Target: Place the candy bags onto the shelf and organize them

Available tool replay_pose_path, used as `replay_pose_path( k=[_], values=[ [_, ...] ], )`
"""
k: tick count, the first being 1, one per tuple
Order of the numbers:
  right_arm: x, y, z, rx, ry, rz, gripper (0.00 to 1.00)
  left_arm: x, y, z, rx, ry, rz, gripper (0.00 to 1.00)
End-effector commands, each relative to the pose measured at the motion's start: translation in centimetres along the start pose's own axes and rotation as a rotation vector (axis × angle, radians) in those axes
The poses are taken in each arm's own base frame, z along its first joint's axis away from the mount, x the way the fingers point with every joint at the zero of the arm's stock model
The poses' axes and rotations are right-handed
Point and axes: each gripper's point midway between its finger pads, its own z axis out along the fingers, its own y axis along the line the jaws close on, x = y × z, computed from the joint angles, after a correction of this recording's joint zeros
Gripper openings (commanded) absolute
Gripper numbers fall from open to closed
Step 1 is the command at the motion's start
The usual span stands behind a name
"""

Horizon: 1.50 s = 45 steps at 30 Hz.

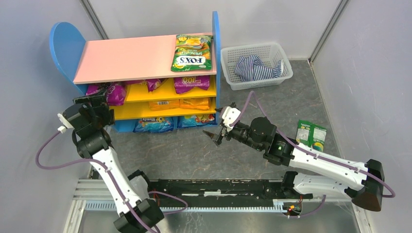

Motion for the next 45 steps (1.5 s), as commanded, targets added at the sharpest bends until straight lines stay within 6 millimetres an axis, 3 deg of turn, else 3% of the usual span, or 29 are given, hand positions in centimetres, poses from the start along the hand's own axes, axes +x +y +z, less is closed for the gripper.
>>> replay_pose_path(
  k=[1,4,7,10,14,19,24,28,32,35,40,45],
  values=[
    [-1.3,-0.1,0.0,-0.005,-0.051,-0.001,0.98,0.5,0.5,-2.7,-0.018,-0.018,0.033,0.98],
    [-1.3,0.2,0.0,-0.017,-0.053,0.001,0.98,1.0,0.9,-3.3,-0.029,-0.003,0.029,0.99],
    [-1.2,0.2,-0.1,-0.019,-0.052,0.003,0.98,1.0,0.6,-3.8,-0.009,-0.011,0.044,0.94],
    [-1.2,0.2,-0.1,-0.018,-0.053,0.001,0.98,0.7,0.0,-4.0,0.033,-0.033,0.057,0.82],
    [-1.3,0.1,-0.2,-0.013,-0.055,0.002,0.98,0.5,-0.9,-2.9,0.073,-0.024,0.039,0.56],
    [-1.2,0.1,-0.1,-0.011,-0.052,0.000,0.98,-0.2,-2.8,-1.5,0.128,-0.029,0.025,0.41],
    [-0.9,0.1,0.1,-0.010,-0.045,0.000,0.98,-0.6,-5.2,-1.0,0.193,-0.020,0.027,0.34],
    [-0.8,0.1,0.2,-0.009,-0.043,0.000,0.98,-0.5,-4.6,0.2,0.179,0.000,0.023,0.31],
    [-0.5,0.1,0.6,-0.005,-0.022,-0.001,0.98,-1.0,-4.2,0.3,0.143,-0.023,0.069,0.39],
    [-0.6,0.5,1.3,-0.029,-0.010,0.004,0.98,-0.5,-3.7,-0.2,0.113,-0.001,0.118,0.56],
    [-1.9,0.6,2.5,-0.034,-0.038,0.052,0.98,-0.5,-2.0,-2.9,0.048,-0.041,0.282,0.79],
    [-3.7,1.3,5.0,-0.013,-0.079,0.175,0.98,1.0,-2.3,-5.5,0.113,-0.031,0.411,0.94]
  ],
)
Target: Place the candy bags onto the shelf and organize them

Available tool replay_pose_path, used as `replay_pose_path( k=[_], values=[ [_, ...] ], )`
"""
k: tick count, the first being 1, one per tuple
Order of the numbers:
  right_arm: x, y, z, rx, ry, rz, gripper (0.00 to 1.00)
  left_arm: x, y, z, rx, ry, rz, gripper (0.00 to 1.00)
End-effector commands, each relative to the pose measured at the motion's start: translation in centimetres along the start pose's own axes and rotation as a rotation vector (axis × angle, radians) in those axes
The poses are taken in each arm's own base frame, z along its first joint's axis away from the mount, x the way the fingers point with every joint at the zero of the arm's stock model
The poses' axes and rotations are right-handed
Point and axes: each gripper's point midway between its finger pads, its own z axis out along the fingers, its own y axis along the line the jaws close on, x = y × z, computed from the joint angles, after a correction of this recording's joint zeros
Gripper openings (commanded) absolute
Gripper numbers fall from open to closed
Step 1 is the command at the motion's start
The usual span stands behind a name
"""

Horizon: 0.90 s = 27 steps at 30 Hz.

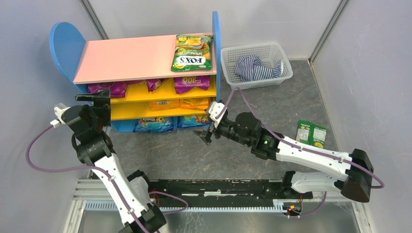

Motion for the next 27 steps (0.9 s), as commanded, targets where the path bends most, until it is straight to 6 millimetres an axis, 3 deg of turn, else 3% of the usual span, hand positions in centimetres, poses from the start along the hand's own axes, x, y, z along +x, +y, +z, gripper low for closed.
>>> replay_pose_path(
  k=[1,5,11,16,20,27],
  values=[
    [-5.9,0.2,2.3,0.036,-0.156,0.128,0.98,0.4,-1.4,-3.1,0.065,-0.027,0.230,0.96],
    [-8.1,1.3,4.8,0.094,-0.246,0.220,0.98,-0.3,-2.1,-4.9,0.059,-0.091,0.378,1.00],
    [-10.5,0.5,9.2,0.215,-0.369,0.349,0.80,-1.8,-4.1,-7.9,0.070,-0.194,0.525,1.00],
    [-11.2,-1.1,12.6,0.340,-0.403,0.381,0.61,-2.2,-6.1,-9.9,0.113,-0.213,0.578,1.00],
    [-11.8,-1.8,14.8,0.400,-0.423,0.370,0.61,-1.7,-6.9,-10.8,0.154,-0.201,0.600,1.00],
    [-11.6,-1.2,18.8,0.408,-0.421,0.346,0.65,-0.9,-7.2,-11.2,0.187,-0.171,0.618,1.00]
  ],
)
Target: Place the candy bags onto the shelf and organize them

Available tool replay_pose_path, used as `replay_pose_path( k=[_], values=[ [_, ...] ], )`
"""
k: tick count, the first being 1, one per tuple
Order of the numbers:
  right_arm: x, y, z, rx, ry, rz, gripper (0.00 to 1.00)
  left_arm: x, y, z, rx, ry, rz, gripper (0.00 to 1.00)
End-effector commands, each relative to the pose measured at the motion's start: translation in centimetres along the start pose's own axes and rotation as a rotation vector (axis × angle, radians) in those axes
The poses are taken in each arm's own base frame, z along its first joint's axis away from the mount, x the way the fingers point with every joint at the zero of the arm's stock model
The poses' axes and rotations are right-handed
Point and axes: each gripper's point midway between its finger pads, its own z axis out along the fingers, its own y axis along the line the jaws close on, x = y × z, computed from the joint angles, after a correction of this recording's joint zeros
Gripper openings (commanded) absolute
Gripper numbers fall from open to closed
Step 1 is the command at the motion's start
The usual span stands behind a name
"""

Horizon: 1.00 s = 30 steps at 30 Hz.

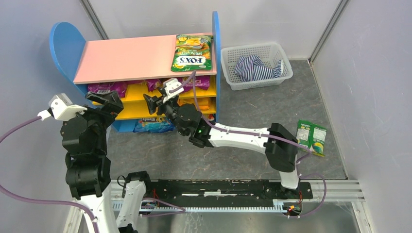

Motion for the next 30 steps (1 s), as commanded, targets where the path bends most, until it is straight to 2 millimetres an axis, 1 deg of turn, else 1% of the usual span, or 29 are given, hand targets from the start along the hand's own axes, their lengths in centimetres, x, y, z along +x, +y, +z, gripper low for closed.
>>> replay_pose_path(
  k=[1,3,7,10,12,16,23,25,27,30],
  values=[
    [-1.3,0.5,1.8,0.046,-0.068,0.007,0.67,-1.0,0.0,-0.8,0.000,-0.033,0.052,1.00],
    [-1.3,0.4,2.3,0.067,-0.082,0.001,0.69,-1.0,-0.1,-1.1,0.007,-0.034,0.054,1.00],
    [-1.1,0.3,3.0,0.099,-0.093,-0.027,0.69,-1.3,0.2,-1.6,-0.001,-0.047,0.064,1.00],
    [-1.0,0.1,3.1,0.115,-0.108,-0.036,0.64,-1.7,0.3,-2.0,-0.003,-0.057,0.062,1.00],
    [-0.8,0.1,3.3,0.119,-0.116,-0.058,0.58,-1.8,0.2,-2.2,0.003,-0.057,0.059,1.00],
    [-0.6,0.1,3.9,0.135,-0.127,-0.082,0.52,-1.9,0.1,-2.4,0.009,-0.058,0.058,1.00],
    [-0.3,0.6,5.3,0.140,-0.149,-0.119,0.48,-2.4,0.2,-2.9,0.008,-0.075,0.057,1.00],
    [-0.3,0.7,5.4,0.140,-0.157,-0.128,0.41,-2.5,0.2,-3.0,0.008,-0.082,0.056,1.00],
    [-0.3,0.9,5.5,0.125,-0.159,-0.140,0.23,-2.5,0.3,-3.1,0.005,-0.084,0.057,1.00],
    [-0.7,1.1,5.1,0.095,-0.164,-0.153,0.04,-2.5,0.4,-3.1,0.002,-0.086,0.057,1.00]
  ],
)
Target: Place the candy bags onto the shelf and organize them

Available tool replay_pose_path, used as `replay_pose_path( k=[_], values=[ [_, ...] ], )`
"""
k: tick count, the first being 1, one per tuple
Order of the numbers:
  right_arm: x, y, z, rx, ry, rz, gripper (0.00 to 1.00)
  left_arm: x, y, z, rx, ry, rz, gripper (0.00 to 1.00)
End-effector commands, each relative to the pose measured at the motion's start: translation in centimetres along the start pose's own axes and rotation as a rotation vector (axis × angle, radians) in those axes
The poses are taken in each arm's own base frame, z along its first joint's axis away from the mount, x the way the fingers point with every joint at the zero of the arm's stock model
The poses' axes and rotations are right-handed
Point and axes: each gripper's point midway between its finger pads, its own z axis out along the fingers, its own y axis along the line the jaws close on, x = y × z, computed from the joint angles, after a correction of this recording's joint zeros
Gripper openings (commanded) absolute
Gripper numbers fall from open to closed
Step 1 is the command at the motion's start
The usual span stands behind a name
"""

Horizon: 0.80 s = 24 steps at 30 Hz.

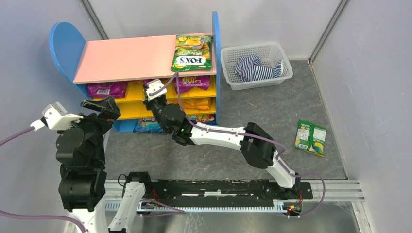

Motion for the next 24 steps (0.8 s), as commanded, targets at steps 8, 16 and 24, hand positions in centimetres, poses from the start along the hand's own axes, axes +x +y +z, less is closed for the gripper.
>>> replay_pose_path(
  k=[8,16,24],
  values=[
    [-6.7,3.3,-4.7,-0.386,-0.150,0.009,0.01,-1.3,-0.6,-0.7,0.037,-0.039,0.023,1.00],
    [-8.0,2.9,-8.8,-0.611,-0.142,0.068,0.01,-1.0,-1.9,-1.1,0.104,-0.023,-0.026,1.00],
    [-4.7,-2.5,-6.0,-0.448,-0.034,0.042,0.01,-0.6,-2.9,-1.1,0.152,0.001,-0.060,1.00]
  ],
)
